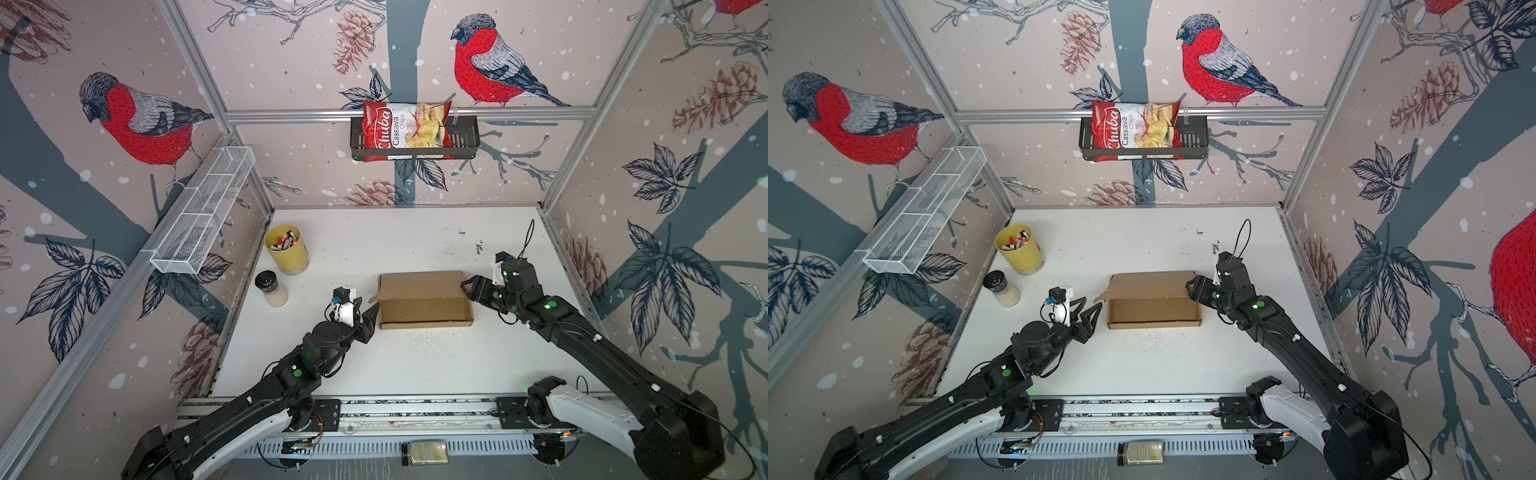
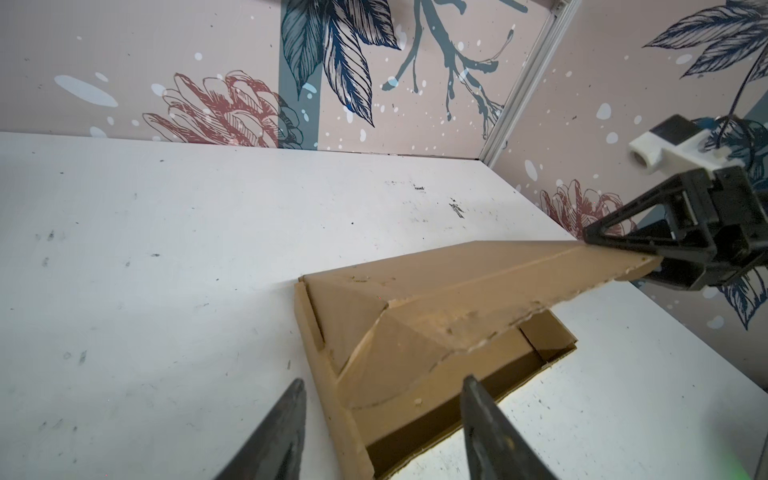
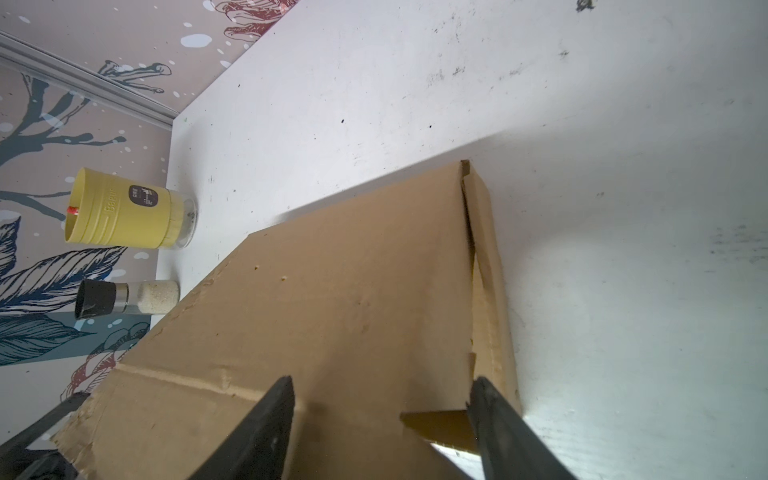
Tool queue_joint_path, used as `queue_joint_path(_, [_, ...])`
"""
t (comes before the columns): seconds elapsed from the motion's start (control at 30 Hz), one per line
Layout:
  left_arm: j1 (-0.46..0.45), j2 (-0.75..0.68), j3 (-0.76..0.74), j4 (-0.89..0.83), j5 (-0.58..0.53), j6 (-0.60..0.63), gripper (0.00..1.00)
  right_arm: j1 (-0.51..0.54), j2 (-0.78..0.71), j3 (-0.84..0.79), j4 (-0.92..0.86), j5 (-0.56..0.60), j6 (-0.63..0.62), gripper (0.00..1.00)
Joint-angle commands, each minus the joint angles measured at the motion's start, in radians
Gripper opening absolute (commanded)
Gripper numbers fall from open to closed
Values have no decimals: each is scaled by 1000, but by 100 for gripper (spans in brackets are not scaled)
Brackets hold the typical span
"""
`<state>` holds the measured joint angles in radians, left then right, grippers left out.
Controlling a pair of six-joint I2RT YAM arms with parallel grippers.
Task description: Fold the paper box
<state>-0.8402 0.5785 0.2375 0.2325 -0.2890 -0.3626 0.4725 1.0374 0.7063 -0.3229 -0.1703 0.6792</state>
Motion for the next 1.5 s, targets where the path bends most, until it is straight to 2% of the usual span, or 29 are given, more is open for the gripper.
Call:
queue_joint_path(0.0, [0,-16,17,-66,-21,-57,58,6,24,4,15,-4,-17,68])
queue_joint_path(0.03, [0,-16,23,-68,-34,-72,61,7,34,4,9,-6,-21,68])
queue_joint_path(0.13, [5,32,85,-114,-68,-108,78,14,42,-4,5,-6,-28,68])
queue_joint_path(0.17, [9,69,122,-133,-50,-99,81,15,41,-10,8,-7,-29,68])
queue_joint_path(0.23, [29,163,214,-188,-26,-110,84,16,42,-21,13,-14,-32,68])
queue_joint_path(0.3, [71,264,294,-238,47,-135,85,15,44,-27,10,-22,-42,68])
queue_joint_path(0.4, [143,398,372,-249,185,-157,84,12,54,-28,4,-43,-65,69])
queue_joint_path(0.5, [194,524,448,-293,276,-157,82,-13,77,-13,-9,-92,-106,69])
queue_joint_path(0.63, [278,654,532,-347,449,-199,74,-71,138,30,-30,-181,-180,68])
queue_joint_path(0.8, [290,738,593,-426,519,-198,68,-90,211,78,-53,-249,-231,60])
queue_joint_path(0.93, [291,758,565,-382,607,-223,63,-93,238,87,-65,-264,-241,57])
queue_joint_path(1.13, [291,766,533,-339,609,-245,57,-96,238,57,-44,-269,-233,56])
queue_joint_path(1.47, [291,804,501,-286,621,-251,49,-97,241,25,-2,-277,-204,48])
